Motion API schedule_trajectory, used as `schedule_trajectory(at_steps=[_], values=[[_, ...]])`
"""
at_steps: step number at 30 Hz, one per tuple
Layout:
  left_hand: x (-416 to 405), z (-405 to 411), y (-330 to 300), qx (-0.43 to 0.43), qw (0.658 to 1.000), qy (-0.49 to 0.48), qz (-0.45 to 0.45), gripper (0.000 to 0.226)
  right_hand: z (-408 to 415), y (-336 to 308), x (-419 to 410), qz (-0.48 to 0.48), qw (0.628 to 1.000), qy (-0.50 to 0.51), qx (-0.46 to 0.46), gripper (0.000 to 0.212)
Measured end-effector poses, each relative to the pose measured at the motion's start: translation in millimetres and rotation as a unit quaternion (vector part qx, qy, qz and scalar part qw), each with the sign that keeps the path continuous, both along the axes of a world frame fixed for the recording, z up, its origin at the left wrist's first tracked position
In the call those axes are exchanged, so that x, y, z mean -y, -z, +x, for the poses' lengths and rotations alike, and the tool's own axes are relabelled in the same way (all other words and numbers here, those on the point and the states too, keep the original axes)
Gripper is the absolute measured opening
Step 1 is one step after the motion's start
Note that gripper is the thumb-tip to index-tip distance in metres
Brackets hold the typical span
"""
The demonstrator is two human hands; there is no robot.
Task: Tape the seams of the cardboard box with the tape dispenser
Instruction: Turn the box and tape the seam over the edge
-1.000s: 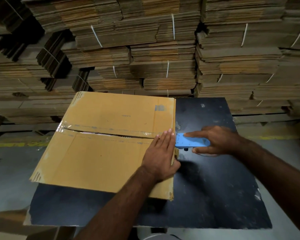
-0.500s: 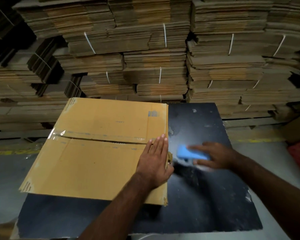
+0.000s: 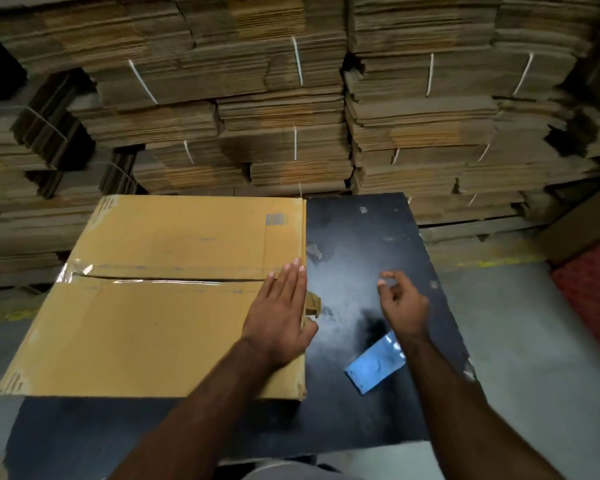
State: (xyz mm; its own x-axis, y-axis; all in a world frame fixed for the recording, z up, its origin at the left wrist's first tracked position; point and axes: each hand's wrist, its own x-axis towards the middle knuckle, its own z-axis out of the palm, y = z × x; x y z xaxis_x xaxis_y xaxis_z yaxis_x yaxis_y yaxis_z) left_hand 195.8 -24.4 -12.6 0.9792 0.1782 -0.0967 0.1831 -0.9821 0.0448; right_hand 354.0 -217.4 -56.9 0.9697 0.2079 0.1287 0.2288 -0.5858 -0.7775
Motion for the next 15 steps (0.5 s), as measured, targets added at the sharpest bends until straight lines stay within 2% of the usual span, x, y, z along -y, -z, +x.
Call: schedule_trajectory(at_steps=[6,9,11,13,15], values=[[1,1,-5,0.005,0.999,0.032,0.006,0.080,-1,5,-9,-0.089,0.993,-0.083,0.006,0.009],[2,3,-9,0.000,0.998,0.053,0.020,0.078,-8,8,-4,-0.164,0.971,-0.170,0.033,0.018],[1,6,-11,-0.008,0.997,0.061,0.037,0.079,-13,9,5,-0.246,0.931,-0.263,0.050,0.034],[0,8,-11,-0.013,0.997,0.065,0.050,0.080,-21,10,19,-0.341,0.866,-0.356,0.087,0.051],[0,9,-10,-0.010,0.996,0.068,0.053,0.080,-30,12,36,-0.400,0.808,-0.412,0.128,0.057]])
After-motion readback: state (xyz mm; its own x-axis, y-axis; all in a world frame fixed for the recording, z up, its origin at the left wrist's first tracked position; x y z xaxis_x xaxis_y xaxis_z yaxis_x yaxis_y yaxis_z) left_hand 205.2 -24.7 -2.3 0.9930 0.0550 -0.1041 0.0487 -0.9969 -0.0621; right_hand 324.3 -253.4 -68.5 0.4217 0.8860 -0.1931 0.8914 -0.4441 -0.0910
